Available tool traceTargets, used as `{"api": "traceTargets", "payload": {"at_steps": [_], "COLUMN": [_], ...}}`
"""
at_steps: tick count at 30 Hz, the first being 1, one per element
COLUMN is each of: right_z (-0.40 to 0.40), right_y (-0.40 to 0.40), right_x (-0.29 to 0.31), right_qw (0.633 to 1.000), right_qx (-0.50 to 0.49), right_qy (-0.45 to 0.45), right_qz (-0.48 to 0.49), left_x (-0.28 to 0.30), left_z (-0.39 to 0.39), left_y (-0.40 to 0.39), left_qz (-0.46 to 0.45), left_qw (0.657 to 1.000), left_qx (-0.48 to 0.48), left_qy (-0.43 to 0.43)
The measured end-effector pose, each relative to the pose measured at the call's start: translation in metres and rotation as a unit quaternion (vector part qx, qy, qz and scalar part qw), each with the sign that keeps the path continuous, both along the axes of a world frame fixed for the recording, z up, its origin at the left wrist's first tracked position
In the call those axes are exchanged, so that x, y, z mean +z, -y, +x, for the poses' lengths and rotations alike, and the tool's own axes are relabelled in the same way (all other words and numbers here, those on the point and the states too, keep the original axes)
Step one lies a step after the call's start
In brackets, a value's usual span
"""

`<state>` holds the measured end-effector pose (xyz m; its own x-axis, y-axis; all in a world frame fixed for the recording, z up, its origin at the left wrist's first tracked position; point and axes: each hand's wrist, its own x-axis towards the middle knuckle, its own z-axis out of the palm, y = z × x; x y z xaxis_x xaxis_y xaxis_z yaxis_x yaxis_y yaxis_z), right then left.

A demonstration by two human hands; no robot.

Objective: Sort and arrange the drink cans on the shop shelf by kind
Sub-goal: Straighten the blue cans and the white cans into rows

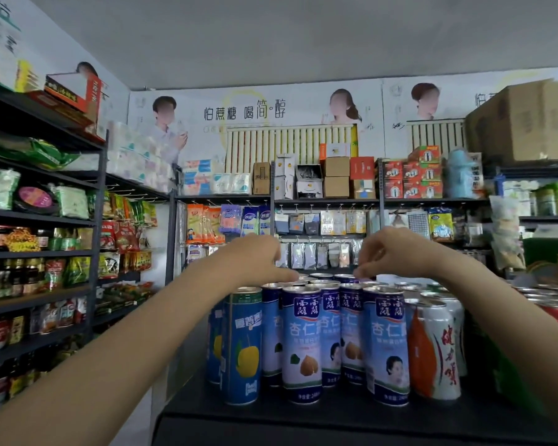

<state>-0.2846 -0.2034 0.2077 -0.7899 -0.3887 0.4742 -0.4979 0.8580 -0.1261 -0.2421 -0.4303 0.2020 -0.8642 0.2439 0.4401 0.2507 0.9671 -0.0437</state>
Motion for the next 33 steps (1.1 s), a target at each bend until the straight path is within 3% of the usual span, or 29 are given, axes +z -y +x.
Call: {"api": "traceTargets", "payload": {"at_steps": [5,13,19,24,29,33], "right_z": [-0.047,-0.122,-0.127,-0.127,-0.128,-0.107], "right_y": [-0.001,0.012,0.020,0.021,0.008,-0.013], "right_x": [0.011,0.002,0.005,-0.004,-0.007,0.023], "right_qw": [0.998,0.982,0.941,0.913,0.931,0.957], "right_qx": [0.046,0.082,0.085,0.040,0.142,0.202], "right_qy": [0.011,0.084,0.183,0.100,0.170,0.192], "right_qz": [0.048,0.145,0.271,0.394,0.289,0.080], "left_x": [0.015,0.028,0.027,0.026,0.026,0.023], "left_z": [-0.051,-0.119,-0.126,-0.129,-0.130,-0.133], "left_y": [-0.048,-0.061,-0.058,-0.053,-0.054,-0.052], "left_qz": [-0.025,-0.157,-0.127,-0.083,-0.060,-0.039], "left_qw": [0.995,0.961,0.958,0.957,0.958,0.959], "left_qx": [-0.087,0.033,0.039,0.025,0.018,0.026], "left_qy": [0.032,0.227,0.256,0.276,0.280,0.281]}}
